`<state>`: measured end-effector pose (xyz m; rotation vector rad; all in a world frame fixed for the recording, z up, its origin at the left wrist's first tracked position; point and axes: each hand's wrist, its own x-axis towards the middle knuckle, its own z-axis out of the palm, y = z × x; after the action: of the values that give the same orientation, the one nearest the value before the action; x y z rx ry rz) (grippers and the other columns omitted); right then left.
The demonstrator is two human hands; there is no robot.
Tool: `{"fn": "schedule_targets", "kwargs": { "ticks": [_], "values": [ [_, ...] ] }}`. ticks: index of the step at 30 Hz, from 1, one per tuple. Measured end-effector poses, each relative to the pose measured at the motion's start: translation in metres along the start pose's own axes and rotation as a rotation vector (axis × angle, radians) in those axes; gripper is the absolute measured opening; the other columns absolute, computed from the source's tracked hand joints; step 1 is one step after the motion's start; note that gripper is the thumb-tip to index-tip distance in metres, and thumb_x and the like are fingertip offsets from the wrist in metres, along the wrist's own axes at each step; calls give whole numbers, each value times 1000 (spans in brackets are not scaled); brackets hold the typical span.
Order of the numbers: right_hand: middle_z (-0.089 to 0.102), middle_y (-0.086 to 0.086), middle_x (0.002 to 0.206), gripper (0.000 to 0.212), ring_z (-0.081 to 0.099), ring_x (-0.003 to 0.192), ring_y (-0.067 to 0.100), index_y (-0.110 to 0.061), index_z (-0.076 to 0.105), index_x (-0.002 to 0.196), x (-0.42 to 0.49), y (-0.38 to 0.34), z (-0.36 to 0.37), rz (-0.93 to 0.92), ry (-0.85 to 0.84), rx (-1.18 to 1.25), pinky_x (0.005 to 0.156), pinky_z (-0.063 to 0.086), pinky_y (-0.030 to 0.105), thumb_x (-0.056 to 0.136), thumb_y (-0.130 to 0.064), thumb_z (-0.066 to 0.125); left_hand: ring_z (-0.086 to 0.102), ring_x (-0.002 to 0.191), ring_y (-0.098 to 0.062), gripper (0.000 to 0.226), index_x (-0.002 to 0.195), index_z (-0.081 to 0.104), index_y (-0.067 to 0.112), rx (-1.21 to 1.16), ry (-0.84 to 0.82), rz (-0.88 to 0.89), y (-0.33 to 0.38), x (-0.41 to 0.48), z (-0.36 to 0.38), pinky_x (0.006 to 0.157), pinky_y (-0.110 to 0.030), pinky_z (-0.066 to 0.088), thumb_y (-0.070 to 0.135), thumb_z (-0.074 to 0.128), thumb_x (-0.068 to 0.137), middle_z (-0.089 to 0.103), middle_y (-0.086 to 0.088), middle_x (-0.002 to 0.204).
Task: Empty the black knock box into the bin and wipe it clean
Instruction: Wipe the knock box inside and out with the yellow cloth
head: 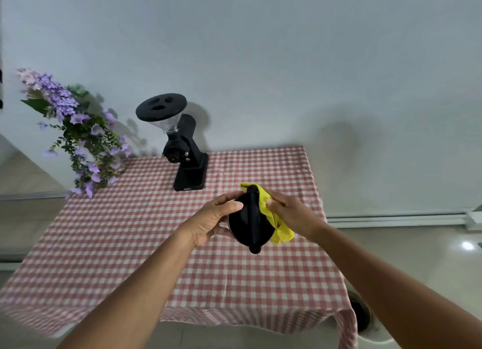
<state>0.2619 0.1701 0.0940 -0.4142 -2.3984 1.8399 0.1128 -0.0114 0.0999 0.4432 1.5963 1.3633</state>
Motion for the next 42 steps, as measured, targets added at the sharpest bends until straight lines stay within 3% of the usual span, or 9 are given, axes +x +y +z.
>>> {"fn": "schedule_targets", "kwargs": {
  "ticks": [6, 9, 14, 19, 22, 25, 29, 35, 42],
  "values": [
    [72, 9, 103, 42, 67, 88, 33, -27, 43, 145, 14, -18, 2, -186, 198, -720, 76, 51, 41, 103, -28, 41, 75, 100, -18, 64, 134, 65, 29, -25, 45, 71, 5, 1, 3, 73, -43, 62, 35, 80, 72, 73, -4, 120],
    [72, 10, 101, 37, 65, 91, 33, -22, 52, 137, 16, -22, 14, -50, 318, -571, 75, 48, 38, 102, -24, 43, 74, 103, -17, 65, 136, 61, 28, -64, 127, 152, 5, 2, 9, 72, -41, 62, 27, 80, 74, 70, -3, 129],
    [58, 8, 70, 21, 56, 66, 23, -4, 57, 76, 27, -6, 22, 328, 309, -255, 57, 43, 32, 93, -9, 46, 74, 102, -19, 60, 135, 61, 26, -61, 218, 237, -3, 1, 17, 68, -35, 63, 18, 80, 79, 67, -8, 133],
    [70, 5, 96, 37, 68, 82, 30, -25, 46, 138, 21, -18, 22, -1, 363, -698, 63, 47, 34, 102, -25, 36, 76, 103, -22, 75, 143, 55, 30, 8, 165, 157, 1, 1, 17, 76, -42, 64, 28, 79, 73, 68, -4, 133],
    [71, 6, 98, 41, 67, 80, 28, -24, 44, 143, 19, -13, 19, -72, 385, -699, 65, 48, 34, 103, -28, 38, 78, 96, -19, 62, 141, 57, 29, 3, 165, 182, 6, -1, 19, 77, -43, 65, 15, 78, 84, 70, -5, 127],
    [68, 7, 81, 23, 63, 76, 27, -12, 66, 105, 23, -10, 20, 155, 399, -399, 62, 45, 33, 99, -18, 45, 78, 84, -9, 52, 136, 60, 27, -52, 210, 228, 4, -2, 24, 68, -34, 63, 5, 71, 90, 70, -4, 119],
    [48, 2, 58, 21, 46, 52, 16, -6, 52, 65, 33, -5, 14, 424, 299, -282, 44, 33, 25, 85, -8, 55, 77, 94, -12, 58, 138, 58, 30, -103, 217, 209, -7, 0, 25, 75, -37, 64, 10, 76, 87, 67, -5, 131],
    [64, 0, 83, 20, 65, 82, 26, -24, 64, 98, 28, -27, 11, 215, 336, -729, 52, 35, 28, 94, -19, 45, 69, 114, -29, 66, 134, 58, 35, 54, 69, -17, 9, 2, 20, 90, -58, 60, 54, 82, 76, 68, -8, 129],
    [66, -6, 124, 41, 66, 103, 24, -33, 46, 140, 32, -35, 15, -267, 128, -1176, 72, 45, 32, 100, -28, 45, 70, 56, -13, 23, 108, 70, 14, 171, 193, -66, 18, 4, 23, 56, -35, 60, 22, 77, 88, 73, -8, 88]
  ]
}}
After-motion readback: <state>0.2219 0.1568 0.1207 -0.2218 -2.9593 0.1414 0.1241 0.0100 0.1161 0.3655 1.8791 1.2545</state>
